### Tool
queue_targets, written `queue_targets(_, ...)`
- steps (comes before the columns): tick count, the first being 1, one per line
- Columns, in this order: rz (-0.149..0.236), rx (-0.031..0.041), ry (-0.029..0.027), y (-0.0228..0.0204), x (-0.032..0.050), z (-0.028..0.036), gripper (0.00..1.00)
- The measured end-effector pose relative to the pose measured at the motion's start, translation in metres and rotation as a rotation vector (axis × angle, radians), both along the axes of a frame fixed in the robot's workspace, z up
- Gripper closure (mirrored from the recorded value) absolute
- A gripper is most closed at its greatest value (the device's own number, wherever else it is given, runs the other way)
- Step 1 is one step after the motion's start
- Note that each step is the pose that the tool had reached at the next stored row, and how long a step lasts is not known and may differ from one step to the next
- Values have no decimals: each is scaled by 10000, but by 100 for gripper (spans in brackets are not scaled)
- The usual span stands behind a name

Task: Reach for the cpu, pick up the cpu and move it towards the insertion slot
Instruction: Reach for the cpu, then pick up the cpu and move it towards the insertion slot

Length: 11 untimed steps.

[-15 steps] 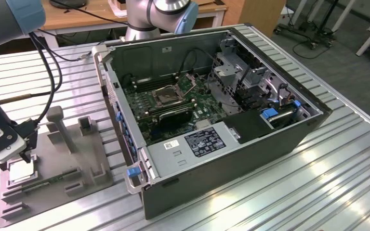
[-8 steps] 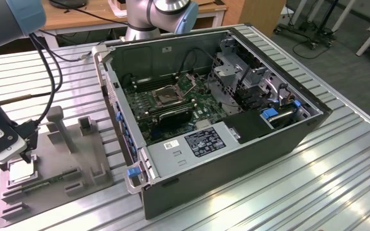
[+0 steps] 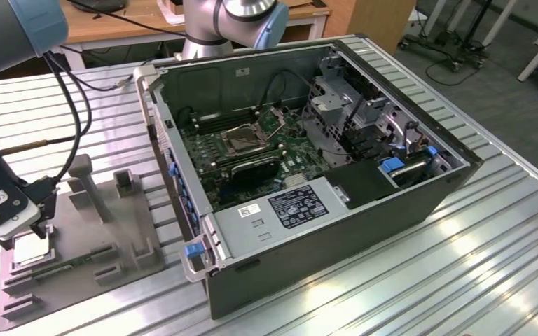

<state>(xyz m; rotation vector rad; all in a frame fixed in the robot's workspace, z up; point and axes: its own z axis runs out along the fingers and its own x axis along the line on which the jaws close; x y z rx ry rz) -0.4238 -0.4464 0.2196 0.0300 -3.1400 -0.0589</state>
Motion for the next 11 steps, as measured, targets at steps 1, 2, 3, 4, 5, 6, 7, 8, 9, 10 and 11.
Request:
queue_targets(1,0,1,-1,0,0,-1,53)
queue_targets(2,1,1,-2,0,0,-1,53)
queue_targets(3,0,1,-1,0,0,-1,53)
queue_targets(4,0,1,-1,0,0,-1,53)
queue_targets(5,0,1,-1,0,0,-2,51)
queue_targets(6,0,1,-1,0,0,-2,51)
queue_targets(7,0,1,-1,0,0,-2,45)
queue_targets(8,0,1,-1,0,0,-3,45)
queue_targets(9,0,1,-2,0,0,-4,45)
queue_targets(10,0,4,-5,0,1,-11,45)
queue_targets(11,1,4,-6,0,1,-20,45)
